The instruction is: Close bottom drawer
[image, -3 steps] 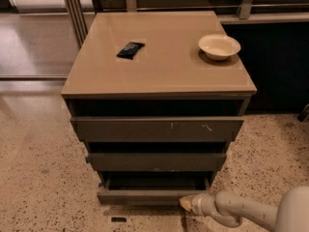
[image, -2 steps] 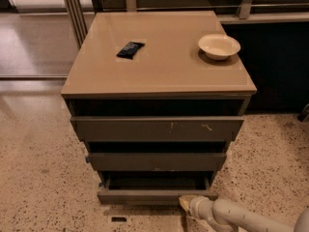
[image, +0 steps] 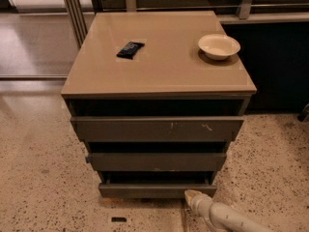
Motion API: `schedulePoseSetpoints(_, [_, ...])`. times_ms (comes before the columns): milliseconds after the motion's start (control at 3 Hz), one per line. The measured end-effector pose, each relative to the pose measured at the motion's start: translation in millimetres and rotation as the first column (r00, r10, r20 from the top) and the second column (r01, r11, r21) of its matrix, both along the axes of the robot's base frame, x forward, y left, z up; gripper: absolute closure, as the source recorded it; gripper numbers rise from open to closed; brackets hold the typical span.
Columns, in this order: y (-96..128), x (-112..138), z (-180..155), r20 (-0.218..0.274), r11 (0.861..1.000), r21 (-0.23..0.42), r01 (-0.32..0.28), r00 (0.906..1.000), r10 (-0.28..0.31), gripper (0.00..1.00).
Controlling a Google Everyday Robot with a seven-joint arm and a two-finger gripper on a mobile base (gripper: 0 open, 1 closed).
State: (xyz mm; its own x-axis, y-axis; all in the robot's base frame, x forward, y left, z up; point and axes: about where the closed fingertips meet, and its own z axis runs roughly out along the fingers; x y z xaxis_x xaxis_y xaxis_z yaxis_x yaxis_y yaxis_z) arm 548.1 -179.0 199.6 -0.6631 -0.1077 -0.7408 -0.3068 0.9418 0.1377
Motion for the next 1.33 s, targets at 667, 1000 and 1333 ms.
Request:
schedulePoseSetpoints(667, [-17,15,0,0.032,0.998,-0.028,0.056,0.998,-0.055,1.0])
schedulePoseSetpoints(1000, [-24,32,-3,0.025,0.997,-0.031,0.067,0.9975,-0.067,1.0])
schedulePoseSetpoints(1333, [-23,40,-5,0.017,0.997,-0.031,0.068,0.9976,-0.067,1.0])
